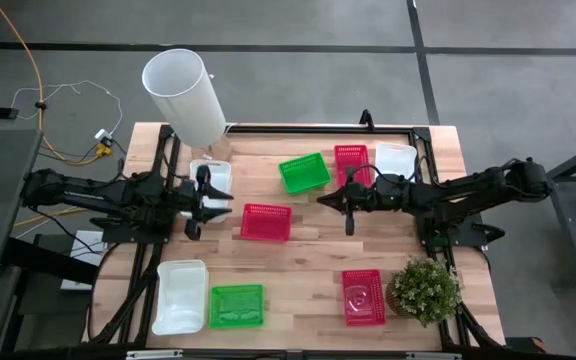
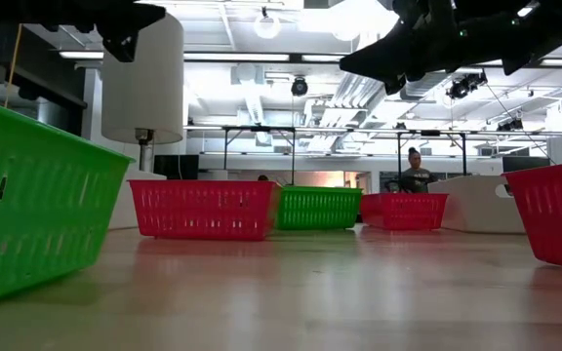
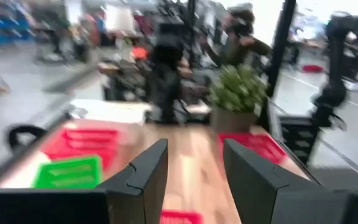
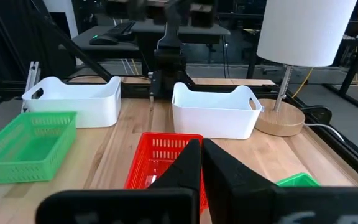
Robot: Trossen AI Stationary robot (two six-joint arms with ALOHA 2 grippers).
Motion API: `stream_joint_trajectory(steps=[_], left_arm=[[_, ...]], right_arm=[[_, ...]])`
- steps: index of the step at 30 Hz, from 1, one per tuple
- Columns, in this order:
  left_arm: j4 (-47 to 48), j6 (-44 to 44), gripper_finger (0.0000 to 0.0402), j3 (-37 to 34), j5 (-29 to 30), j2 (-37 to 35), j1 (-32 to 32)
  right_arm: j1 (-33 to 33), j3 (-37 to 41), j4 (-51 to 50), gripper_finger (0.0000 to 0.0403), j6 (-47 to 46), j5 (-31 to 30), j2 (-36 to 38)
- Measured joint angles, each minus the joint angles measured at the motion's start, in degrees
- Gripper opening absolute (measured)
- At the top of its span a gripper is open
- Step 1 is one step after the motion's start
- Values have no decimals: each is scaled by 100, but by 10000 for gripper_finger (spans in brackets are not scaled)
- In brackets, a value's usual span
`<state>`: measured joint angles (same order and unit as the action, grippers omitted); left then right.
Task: Stack baskets by color
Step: Stack the bottom green bin on the top green bins
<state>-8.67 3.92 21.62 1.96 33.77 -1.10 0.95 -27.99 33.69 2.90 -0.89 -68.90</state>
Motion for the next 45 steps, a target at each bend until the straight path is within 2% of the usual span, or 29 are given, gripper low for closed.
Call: stream_joint_trajectory(steps=[6,11,16,24,28,36,39,41,45], left_arm=[[680,280,188,823,19,1085,813],[1950,764,225,1842,160,2221,1628],[2992,1453,240,2591,467,3394,2450],[3123,2209,241,2777,851,4916,3232],[3119,2368,241,2777,1071,5426,3313],[3115,2483,241,2778,844,6026,3268],[3115,2647,232,2779,742,6062,3172],[3113,2800,211,2777,701,6062,3076],[3123,2774,128,2794,411,5992,2898]], right_arm=[[0,0,-3,0,6,26,0],[-3,0,-55,0,-45,70,-4],[-144,0,-138,0,10,87,-4],[-373,0,-181,0,213,-59,-4],[-380,0,-234,0,210,-61,-4],[-380,0,-291,0,210,-63,-4],[-380,0,-302,0,210,-63,-4],[-380,0,-302,0,210,-63,-4],[-380,0,-309,0,208,-63,-4]])
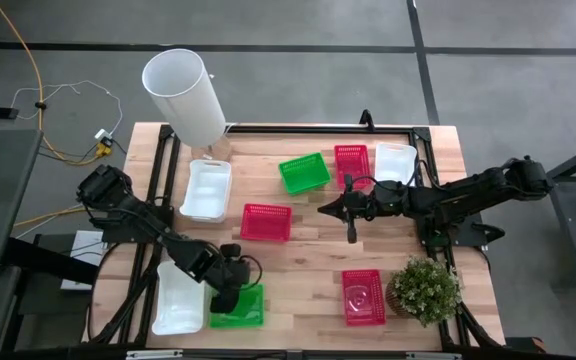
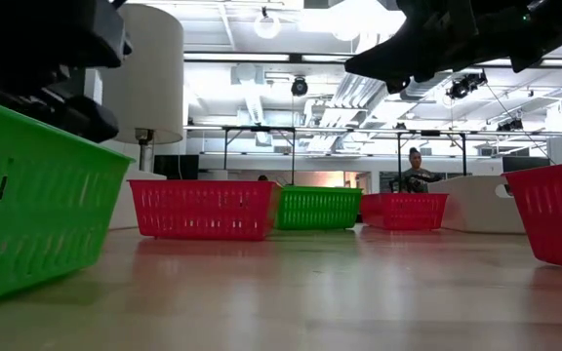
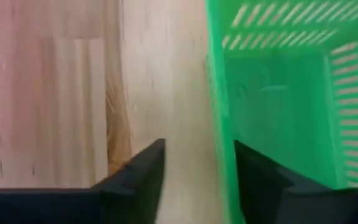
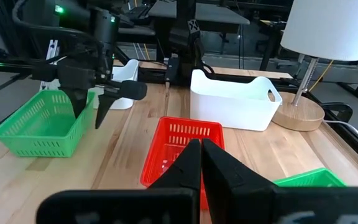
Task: Stack baskets by color
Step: Stack the bottom green bin on the top green bins
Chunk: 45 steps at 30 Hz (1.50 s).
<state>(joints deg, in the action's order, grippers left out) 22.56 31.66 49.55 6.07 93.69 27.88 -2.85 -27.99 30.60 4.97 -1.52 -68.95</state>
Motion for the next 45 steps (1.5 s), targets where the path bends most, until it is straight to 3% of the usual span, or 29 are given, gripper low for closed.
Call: stream_joint_trajectory(steps=[3,5,9,13,18,22,24,28,35,45], left_arm=[[237,-150,40,116,-153,4,-90],[434,-255,13,292,-132,4,-123],[1180,-456,12,762,-35,-225,-133],[1730,-789,4,1166,739,-889,-81],[1605,-1491,2,1219,1923,-2029,-122],[793,-2532,1,943,2224,-2809,-450],[164,-3112,1,625,1912,-3192,-820],[-1036,-3714,0,-120,691,-3675,-1947],[-3036,-3377,0,-1587,-926,-3897,-3665],[-5270,-2943,0,-3071,-1086,-3842,-4033]], right_arm=[[0,0,-29,0,0,0,0],[0,0,-54,0,0,0,0],[0,0,-110,0,0,0,0],[0,0,-122,0,0,0,0],[-20,0,-130,0,2,7,0],[-20,0,-137,0,26,9,0],[-20,0,-110,0,33,11,2],[-20,0,-119,0,0,42,2],[-20,-1,-1,0,-2,48,1],[-20,0,124,0,2,111,2]])
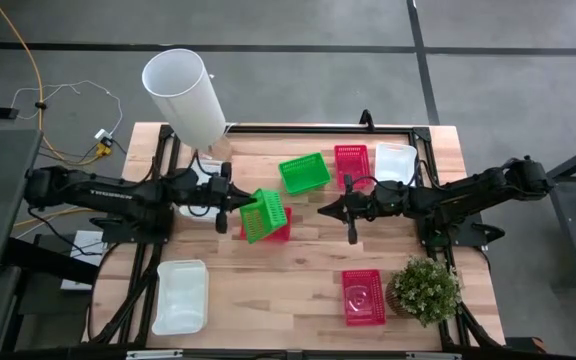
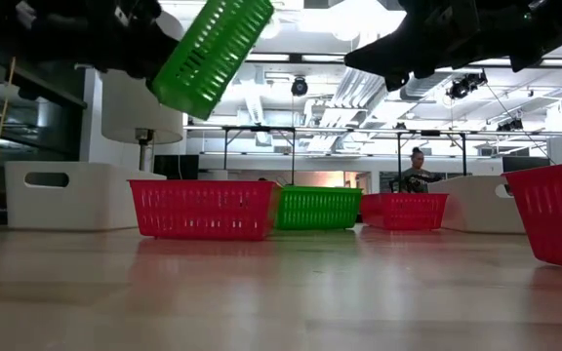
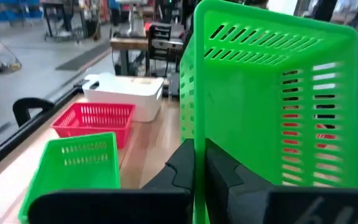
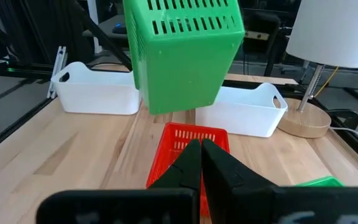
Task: Stack baskets by color
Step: Stack the bottom green bin on the top green bins
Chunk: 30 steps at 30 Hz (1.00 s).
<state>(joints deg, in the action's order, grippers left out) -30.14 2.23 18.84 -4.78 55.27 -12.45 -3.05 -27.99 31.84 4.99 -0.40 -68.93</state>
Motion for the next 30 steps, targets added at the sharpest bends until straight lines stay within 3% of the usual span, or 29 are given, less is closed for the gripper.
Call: stream_joint_trajectory(steps=[3,14,20,24,30], left_arm=[[-449,82,0,-167,-56,0,-113],[-394,223,0,-167,-307,-9,-429],[-302,530,0,-68,465,122,-442],[279,554,0,600,794,448,-442],[2008,-81,0,2307,1144,1631,-731]], right_arm=[[0,0,10,0,0,0,-2],[0,0,12,0,24,0,0],[-1,0,91,0,136,-1,56],[0,0,266,0,149,-1,245],[0,0,240,0,149,199,646]])
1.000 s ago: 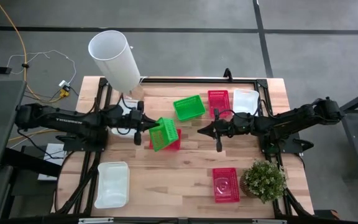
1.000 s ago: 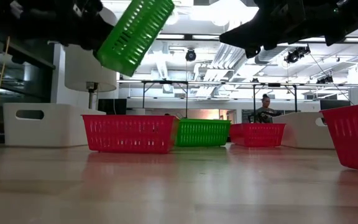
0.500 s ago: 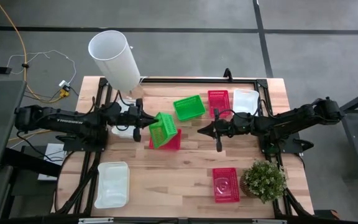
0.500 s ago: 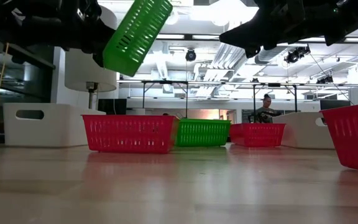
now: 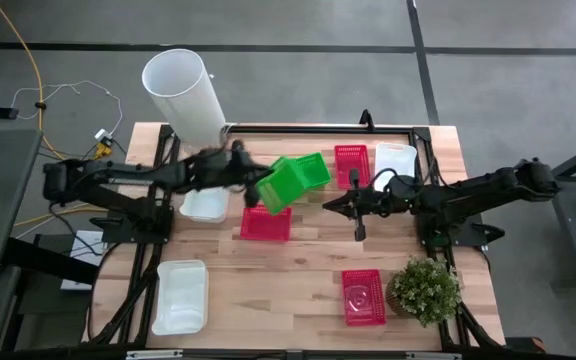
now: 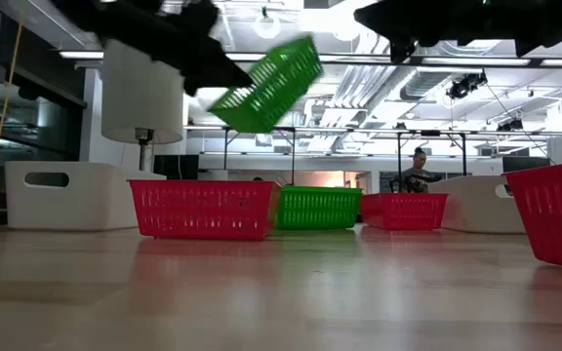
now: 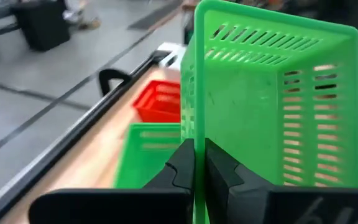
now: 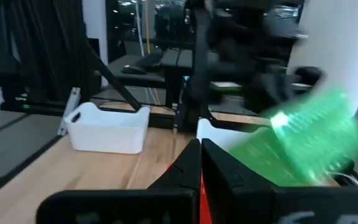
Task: Stack baskets by color
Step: Stack the bottom green bin on the top green bins
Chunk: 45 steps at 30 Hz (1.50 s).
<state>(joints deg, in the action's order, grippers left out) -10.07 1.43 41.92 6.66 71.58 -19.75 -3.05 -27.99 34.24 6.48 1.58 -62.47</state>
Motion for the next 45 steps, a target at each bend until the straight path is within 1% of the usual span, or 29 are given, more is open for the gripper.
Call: stream_joint_trajectory(steps=[5,8,11,16,22,31,35,39,45], left_arm=[[980,-342,0,1342,-273,1175,-516],[1506,-358,0,2019,-467,1848,-829],[1919,-358,0,2543,-694,2417,-1059],[2490,-309,0,3150,-784,3068,-1269],[2921,-312,0,3416,-1266,3286,-1362],[3122,-393,0,3427,-1227,3291,-1419],[3173,-450,7,3427,-1099,3291,-1415],[3132,-471,40,3427,-1158,3291,-1414],[3132,-485,123,3431,-1199,3228,-1414]], right_arm=[[-2,0,-221,0,0,68,171],[-2,0,-268,0,-2,63,174],[-2,0,-364,0,-2,63,174],[-2,0,-475,0,-2,63,174],[-2,0,-622,0,-2,61,174],[-2,0,-759,0,0,59,174],[-2,0,-752,0,7,57,174],[0,0,-752,0,2,-6,174],[0,0,-751,0,0,-31,174]])
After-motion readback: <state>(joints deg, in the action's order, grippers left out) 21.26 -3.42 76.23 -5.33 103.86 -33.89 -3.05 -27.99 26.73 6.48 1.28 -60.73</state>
